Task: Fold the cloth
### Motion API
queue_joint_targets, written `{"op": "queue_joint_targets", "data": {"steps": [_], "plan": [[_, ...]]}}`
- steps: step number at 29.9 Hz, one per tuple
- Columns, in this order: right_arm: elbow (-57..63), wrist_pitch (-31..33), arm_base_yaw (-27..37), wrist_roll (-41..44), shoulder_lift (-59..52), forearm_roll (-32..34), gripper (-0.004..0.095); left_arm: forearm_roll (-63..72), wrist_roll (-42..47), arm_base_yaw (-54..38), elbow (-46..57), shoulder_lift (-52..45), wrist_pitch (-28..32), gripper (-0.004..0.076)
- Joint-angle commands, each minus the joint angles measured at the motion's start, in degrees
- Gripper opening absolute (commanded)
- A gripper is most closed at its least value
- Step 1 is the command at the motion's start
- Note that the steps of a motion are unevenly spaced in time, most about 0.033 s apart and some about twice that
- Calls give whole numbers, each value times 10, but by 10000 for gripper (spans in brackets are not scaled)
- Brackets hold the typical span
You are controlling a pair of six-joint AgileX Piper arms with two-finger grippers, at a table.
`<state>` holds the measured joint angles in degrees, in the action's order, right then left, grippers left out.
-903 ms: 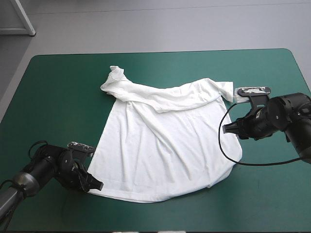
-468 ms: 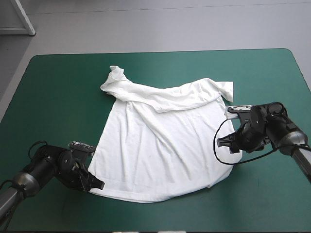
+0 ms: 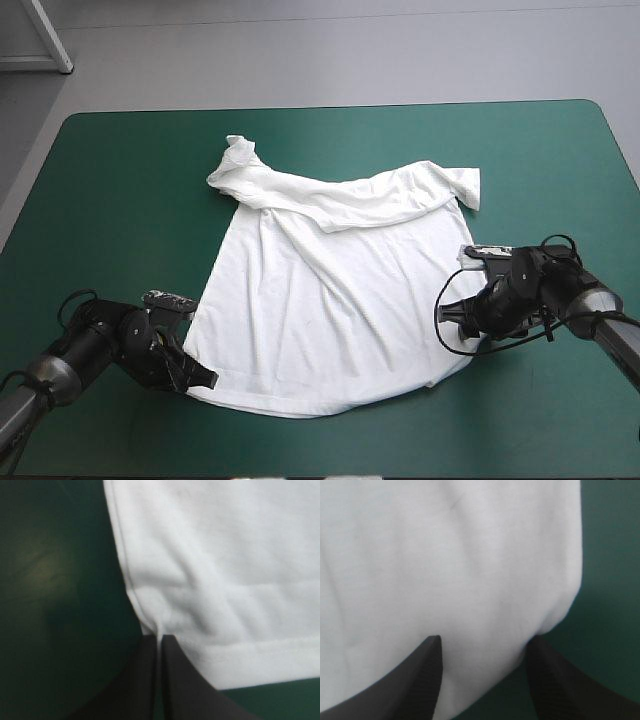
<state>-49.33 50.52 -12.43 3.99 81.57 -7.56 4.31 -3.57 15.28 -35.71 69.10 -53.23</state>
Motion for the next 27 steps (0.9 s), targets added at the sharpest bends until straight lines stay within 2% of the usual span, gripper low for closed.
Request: {"op": "queue_joint_targets", "data": {"steps": [1, 7, 9, 11, 14, 20, 27], "plan": [[-12, -16, 0, -3, 2, -16, 499, 19, -1, 5, -11, -8, 7, -9], [-12, -14, 0, -3, 58, -27, 497, 22, -21, 5, -11, -8, 7, -9], [-12, -5, 0, -2, 69, -33, 455, 22, -18, 5, -11, -8, 6, -9], [-12, 8, -6, -9, 75, -32, 320, 23, -18, 5, -11, -8, 6, -9], [-12, 20, -28, -8, 73, -14, -11, 26, -16, 5, -13, -8, 7, -9], [-23, 35, -39, 24, 40, -4, -19, 47, -15, 5, -65, -8, -4, -9], [-103, 68, -39, 27, -58, 0, -19, 49, -38, 5, -221, -8, -52, -9]]}}
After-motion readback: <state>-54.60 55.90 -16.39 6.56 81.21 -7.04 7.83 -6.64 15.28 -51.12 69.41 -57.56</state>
